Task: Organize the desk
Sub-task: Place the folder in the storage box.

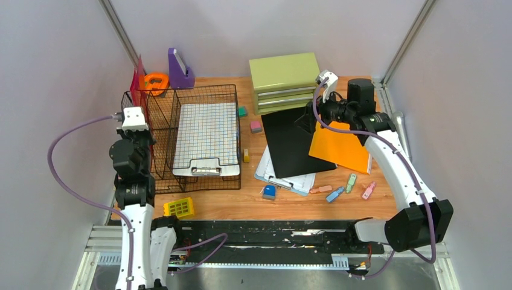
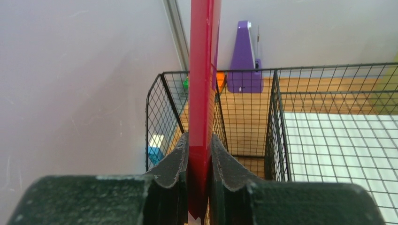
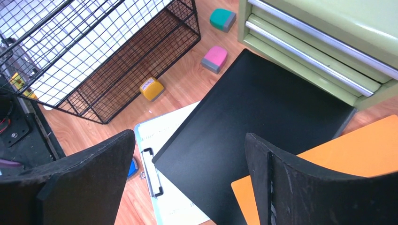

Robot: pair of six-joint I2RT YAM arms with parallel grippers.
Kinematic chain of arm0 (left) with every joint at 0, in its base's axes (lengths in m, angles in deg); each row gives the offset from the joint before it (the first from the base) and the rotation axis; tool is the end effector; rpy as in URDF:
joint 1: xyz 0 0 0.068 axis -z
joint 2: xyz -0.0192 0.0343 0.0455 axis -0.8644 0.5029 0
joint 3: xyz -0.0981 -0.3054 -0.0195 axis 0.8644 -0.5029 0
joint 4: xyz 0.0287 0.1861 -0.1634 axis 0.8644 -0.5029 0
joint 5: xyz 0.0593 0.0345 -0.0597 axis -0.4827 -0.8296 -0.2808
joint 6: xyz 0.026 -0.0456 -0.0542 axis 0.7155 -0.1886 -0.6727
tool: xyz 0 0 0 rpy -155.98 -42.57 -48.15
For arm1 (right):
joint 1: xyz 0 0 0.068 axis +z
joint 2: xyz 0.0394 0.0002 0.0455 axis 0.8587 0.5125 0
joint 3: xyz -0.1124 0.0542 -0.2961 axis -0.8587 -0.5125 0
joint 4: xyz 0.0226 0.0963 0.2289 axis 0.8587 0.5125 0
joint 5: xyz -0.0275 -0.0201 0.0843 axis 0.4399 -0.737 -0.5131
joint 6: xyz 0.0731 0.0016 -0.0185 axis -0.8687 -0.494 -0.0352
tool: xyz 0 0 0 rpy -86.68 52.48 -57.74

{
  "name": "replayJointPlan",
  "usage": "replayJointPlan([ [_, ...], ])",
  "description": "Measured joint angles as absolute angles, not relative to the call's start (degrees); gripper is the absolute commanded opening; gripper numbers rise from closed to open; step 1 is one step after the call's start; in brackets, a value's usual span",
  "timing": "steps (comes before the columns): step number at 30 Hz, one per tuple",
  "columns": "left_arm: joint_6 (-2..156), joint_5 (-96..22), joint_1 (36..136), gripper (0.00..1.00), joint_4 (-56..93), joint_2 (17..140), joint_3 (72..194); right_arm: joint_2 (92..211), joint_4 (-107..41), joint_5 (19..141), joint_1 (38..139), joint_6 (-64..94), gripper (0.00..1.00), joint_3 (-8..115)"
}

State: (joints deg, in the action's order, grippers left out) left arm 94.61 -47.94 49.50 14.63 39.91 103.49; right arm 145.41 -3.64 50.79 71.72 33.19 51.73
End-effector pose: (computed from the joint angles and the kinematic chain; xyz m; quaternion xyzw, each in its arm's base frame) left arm 0.1262 0.0256 0.3947 -0.0399 0.6776 0.1198 0.7245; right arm 0.2629 0.0977 0.4085 -0.3248 0.7746 0.2791 0.4654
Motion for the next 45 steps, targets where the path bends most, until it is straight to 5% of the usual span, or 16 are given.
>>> replayJointPlan([
  [20, 93.24, -40.48, 43.89, 0.00, 32.88, 37.99, 86.94, 145.10, 1.85, 42.96, 71.72, 39.86, 0.86, 50.11],
  [34, 97.98, -24.55, 42.40, 0.00, 23.86, 36.92, 92.95, 145.30, 2.88, 42.50, 71.72, 41.37, 0.85, 47.60],
  [45, 101.63, -22.87, 41.88, 0.00, 18.11, 37.62, 101.26, 146.57, 2.66, 40.99, 71.72, 41.78, 0.85, 47.53],
])
